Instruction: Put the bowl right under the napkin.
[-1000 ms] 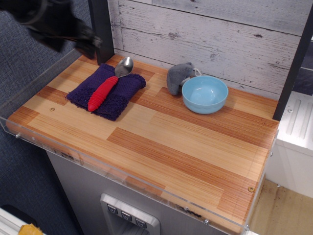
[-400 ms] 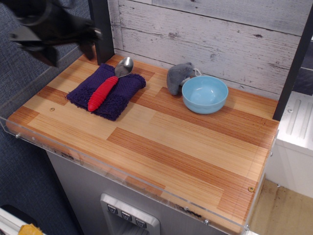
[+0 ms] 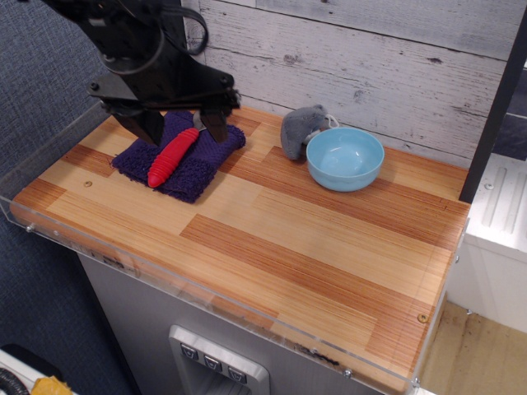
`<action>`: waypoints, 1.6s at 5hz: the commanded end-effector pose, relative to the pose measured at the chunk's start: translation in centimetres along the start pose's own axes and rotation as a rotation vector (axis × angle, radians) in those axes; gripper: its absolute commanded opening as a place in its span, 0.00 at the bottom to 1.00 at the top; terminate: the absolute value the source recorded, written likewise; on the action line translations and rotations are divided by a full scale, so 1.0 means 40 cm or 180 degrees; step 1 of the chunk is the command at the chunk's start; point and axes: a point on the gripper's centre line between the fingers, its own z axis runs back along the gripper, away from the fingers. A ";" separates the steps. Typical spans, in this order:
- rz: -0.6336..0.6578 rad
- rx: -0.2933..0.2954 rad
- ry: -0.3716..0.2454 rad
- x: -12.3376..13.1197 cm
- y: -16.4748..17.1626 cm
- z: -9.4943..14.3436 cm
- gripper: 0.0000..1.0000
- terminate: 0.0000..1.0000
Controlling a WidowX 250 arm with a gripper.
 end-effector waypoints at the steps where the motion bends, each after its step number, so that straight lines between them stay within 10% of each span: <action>1: 0.0632 0.0331 -0.0022 0.004 -0.058 -0.029 1.00 0.00; 4: 0.1596 0.0855 -0.0074 0.075 -0.105 -0.105 1.00 0.00; 8: 0.1167 0.0442 0.0415 0.053 -0.180 -0.249 1.00 0.00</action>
